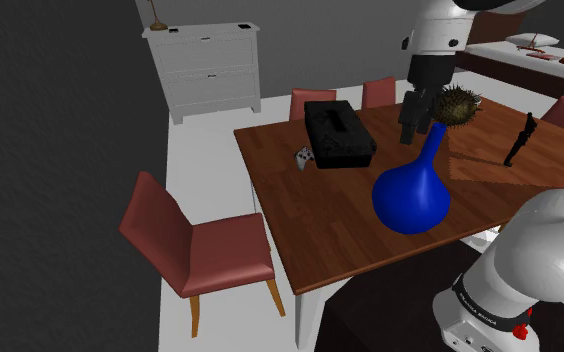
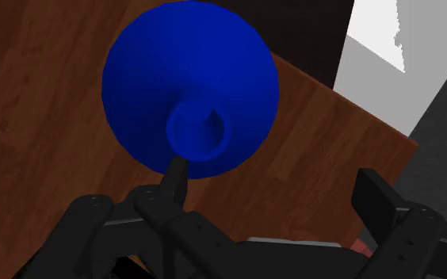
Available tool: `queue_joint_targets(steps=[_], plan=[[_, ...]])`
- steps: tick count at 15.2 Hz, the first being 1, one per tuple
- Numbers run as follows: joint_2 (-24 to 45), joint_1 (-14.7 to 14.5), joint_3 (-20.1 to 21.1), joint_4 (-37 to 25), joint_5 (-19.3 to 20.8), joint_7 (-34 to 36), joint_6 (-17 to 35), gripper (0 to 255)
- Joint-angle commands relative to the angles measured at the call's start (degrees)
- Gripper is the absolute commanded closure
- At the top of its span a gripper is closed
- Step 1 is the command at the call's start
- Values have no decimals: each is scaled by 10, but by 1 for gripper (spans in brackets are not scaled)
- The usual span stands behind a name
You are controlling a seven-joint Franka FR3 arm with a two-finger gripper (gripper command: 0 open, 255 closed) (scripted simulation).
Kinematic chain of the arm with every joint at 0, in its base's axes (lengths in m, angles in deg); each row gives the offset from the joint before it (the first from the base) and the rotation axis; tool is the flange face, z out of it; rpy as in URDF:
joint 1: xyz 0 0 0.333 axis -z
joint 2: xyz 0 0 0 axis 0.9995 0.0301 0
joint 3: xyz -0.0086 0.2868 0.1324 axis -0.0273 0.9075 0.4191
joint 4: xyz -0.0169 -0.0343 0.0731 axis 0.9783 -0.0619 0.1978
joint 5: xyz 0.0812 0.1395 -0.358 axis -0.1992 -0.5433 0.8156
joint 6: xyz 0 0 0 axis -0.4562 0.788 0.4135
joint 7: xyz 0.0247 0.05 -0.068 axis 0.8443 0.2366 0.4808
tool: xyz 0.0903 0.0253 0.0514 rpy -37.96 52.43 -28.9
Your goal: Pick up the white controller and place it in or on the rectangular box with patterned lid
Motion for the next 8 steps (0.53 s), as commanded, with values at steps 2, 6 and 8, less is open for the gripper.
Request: queue_joint_targets(steps=[2, 6, 8], plan=[[11, 3, 12, 3, -8, 25, 18, 0], [67, 18, 59, 4, -34, 122, 90, 0], [100, 26, 80, -1, -41, 170, 126, 0]])
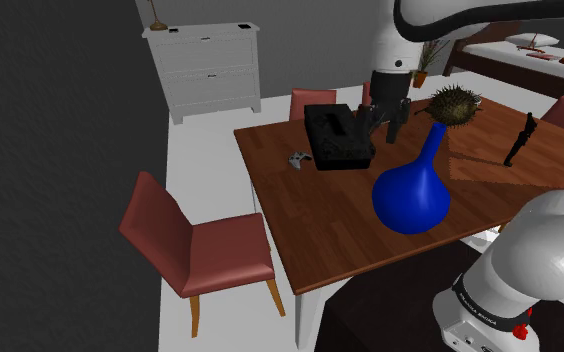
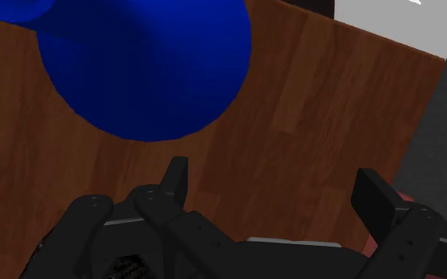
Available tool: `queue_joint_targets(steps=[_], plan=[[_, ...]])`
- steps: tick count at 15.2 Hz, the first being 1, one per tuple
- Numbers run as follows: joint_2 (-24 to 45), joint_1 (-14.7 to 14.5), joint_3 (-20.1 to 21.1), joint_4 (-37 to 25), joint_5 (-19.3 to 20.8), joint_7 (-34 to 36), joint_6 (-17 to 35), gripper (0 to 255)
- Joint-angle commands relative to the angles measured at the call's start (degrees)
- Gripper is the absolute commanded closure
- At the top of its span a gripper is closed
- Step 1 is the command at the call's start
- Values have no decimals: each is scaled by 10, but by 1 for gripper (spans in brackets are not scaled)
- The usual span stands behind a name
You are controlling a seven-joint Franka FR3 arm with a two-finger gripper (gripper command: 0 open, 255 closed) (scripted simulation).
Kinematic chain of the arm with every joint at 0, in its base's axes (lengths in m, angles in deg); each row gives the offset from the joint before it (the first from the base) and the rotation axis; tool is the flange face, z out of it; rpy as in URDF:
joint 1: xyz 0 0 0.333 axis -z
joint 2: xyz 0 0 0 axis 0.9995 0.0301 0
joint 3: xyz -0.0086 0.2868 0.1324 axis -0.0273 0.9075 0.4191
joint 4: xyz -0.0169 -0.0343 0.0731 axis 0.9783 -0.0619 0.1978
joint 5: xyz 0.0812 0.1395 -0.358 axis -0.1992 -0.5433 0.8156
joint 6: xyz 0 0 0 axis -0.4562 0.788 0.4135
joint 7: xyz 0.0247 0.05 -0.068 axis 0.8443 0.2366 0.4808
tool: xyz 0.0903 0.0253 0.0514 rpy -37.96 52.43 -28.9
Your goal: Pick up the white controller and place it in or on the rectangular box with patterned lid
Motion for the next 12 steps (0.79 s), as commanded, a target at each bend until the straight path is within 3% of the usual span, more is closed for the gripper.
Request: queue_joint_targets(steps=[1, 6, 12], plan=[[34, 7, 23, -5, -8, 52, 38, 0], [130, 31, 68, -38, -7, 172, 118, 0], [256, 57, 104, -102, 27, 321, 193, 0]])
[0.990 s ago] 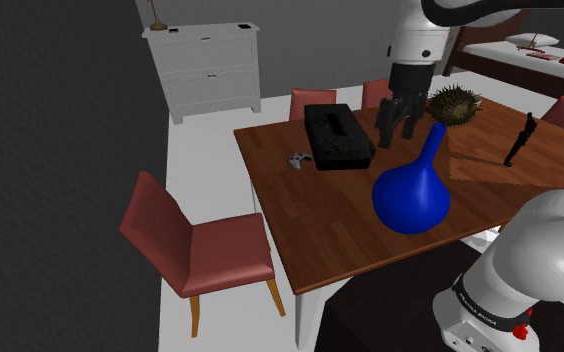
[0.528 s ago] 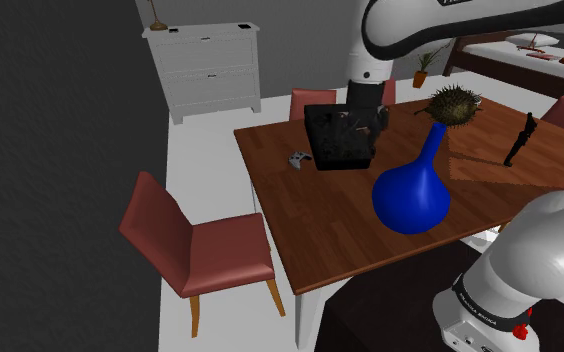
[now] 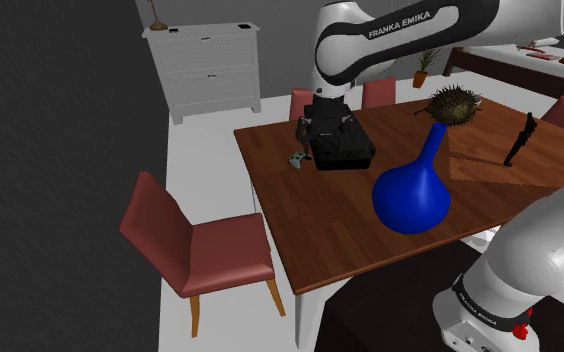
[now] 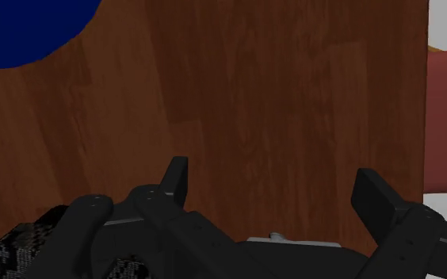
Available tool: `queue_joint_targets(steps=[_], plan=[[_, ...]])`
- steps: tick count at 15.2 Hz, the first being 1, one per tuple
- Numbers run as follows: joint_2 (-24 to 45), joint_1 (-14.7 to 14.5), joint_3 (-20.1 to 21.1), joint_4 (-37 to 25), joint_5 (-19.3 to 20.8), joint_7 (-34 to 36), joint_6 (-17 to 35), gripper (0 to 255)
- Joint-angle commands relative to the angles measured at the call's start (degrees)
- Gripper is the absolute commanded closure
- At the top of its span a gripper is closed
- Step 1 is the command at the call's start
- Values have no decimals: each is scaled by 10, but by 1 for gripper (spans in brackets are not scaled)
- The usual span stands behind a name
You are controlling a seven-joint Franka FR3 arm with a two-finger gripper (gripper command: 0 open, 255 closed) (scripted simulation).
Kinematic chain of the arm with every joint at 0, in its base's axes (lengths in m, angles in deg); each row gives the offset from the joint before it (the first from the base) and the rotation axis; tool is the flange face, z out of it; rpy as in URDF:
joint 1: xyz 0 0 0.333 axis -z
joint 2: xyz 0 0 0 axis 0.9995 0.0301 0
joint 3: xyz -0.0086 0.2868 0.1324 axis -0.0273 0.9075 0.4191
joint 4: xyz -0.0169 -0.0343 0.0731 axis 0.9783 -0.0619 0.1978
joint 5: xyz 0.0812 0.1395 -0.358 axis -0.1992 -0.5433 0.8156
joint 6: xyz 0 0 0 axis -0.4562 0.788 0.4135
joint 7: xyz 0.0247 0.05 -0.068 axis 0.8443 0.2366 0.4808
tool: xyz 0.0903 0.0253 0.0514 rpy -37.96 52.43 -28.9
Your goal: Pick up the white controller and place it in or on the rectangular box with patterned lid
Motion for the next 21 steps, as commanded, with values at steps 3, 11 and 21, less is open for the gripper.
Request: queue_joint_targets(steps=[3, 11, 21], plan=[[85, 13, 13, -51, 35, 103, 39, 0], [250, 15, -6, -182, 114, 289, 72, 0], [309, 10, -21, -188, 137, 332, 125, 0]])
